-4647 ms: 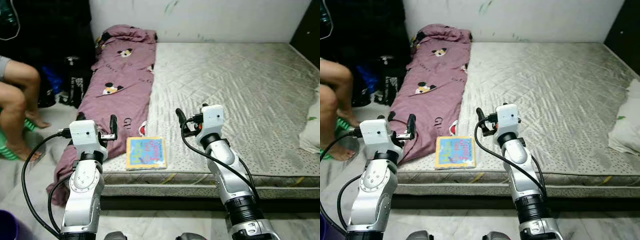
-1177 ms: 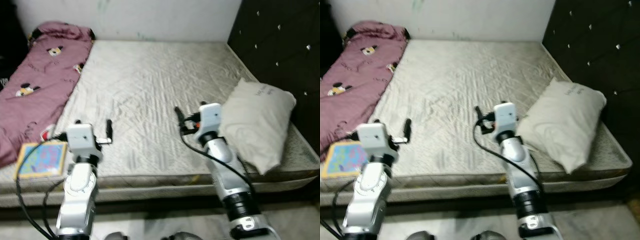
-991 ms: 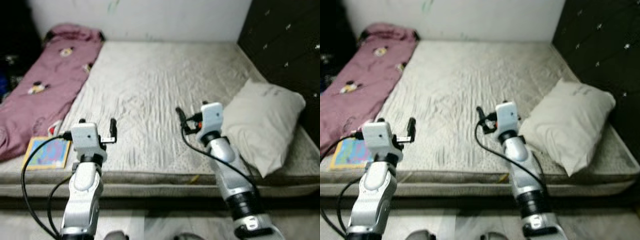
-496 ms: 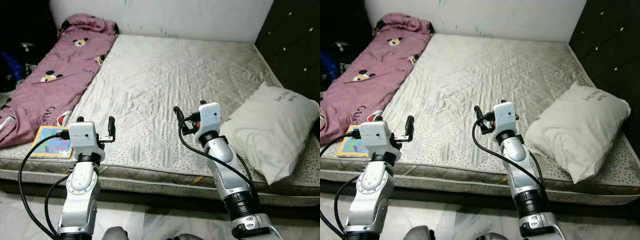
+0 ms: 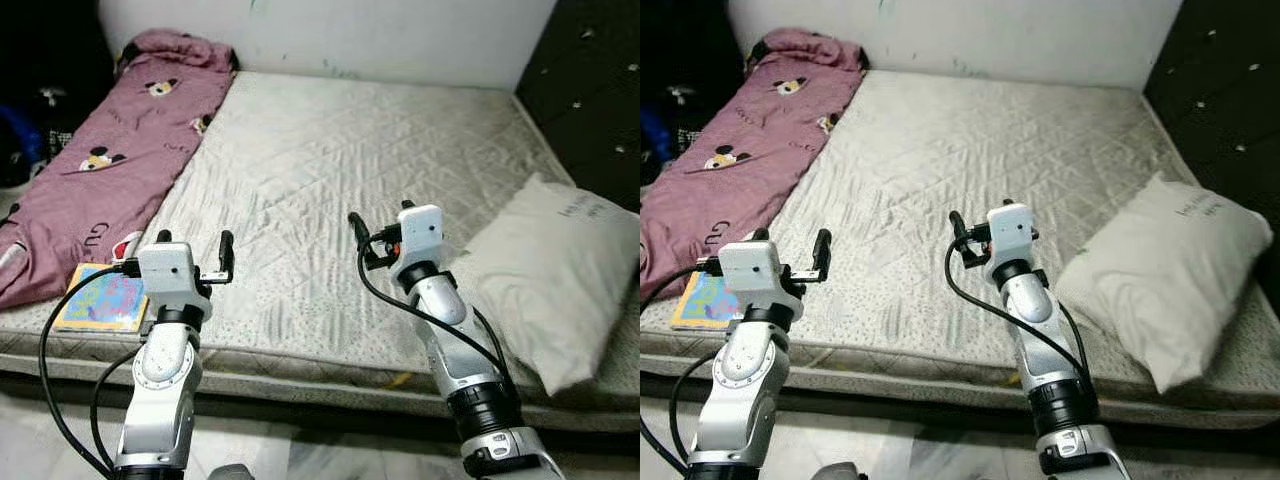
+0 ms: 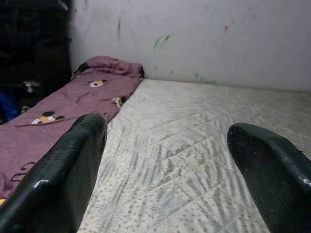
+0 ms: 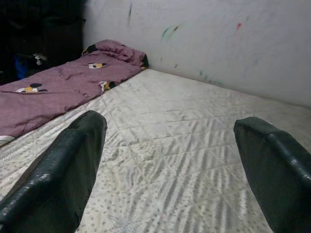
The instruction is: Clean up the room
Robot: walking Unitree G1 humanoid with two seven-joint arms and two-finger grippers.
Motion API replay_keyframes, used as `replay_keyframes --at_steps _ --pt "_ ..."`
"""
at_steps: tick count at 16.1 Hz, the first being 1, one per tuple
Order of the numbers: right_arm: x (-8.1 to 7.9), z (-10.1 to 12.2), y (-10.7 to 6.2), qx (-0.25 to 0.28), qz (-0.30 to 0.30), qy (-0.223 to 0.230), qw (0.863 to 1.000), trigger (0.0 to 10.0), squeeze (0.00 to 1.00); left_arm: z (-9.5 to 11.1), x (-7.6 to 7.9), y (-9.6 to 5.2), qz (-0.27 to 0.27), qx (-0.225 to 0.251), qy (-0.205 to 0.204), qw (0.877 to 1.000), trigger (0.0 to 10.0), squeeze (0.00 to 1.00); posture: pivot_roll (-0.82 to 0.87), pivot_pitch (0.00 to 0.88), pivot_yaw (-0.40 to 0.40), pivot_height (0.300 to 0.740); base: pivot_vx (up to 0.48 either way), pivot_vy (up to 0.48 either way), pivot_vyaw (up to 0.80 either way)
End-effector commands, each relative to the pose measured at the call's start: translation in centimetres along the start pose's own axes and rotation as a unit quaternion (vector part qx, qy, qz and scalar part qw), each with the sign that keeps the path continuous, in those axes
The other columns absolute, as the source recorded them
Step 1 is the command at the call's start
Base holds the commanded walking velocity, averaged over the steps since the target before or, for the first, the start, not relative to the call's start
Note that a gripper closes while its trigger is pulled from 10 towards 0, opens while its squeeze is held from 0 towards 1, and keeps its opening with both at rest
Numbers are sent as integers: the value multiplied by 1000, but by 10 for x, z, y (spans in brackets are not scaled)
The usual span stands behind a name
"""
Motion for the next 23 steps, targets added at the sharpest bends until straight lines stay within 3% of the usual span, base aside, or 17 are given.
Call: replay_keyframes --at_steps 1,7,17,23 --pt "2 6 4 11 -3 -4 1000 10000 0 3 0 2 -2 6 1 1000 10000 0 -44 0 -29 740 405 0 0" --pt "4 4 3 10 -7 -5 1000 10000 0 2 -1 2 3 0 0 1000 10000 0 -45 0 -26 740 380 0 0" --pt "5 3 4 9 -6 -10 1000 10000 0 0 0 3 12 -4 4 1000 10000 0 -43 0 -31 740 0 0 0" --pt "5 4 5 9 -4 -12 1000 10000 0 0 2 3 11 -3 2 1000 10000 0 -42 0 -35 740 0 -319 0"
Point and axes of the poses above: a point about 5 cm out from each wrist's last joint towards the gripper, its own y axis pointing out of the wrist towards the gripper, its own z axis along the axis of the wrist's last joint, x = y × z, the point moved 1 cm from there along y, pointing out of the wrist towards the gripper, and after that the axes turned 9 degrees about -y, right-handed, at the moved point
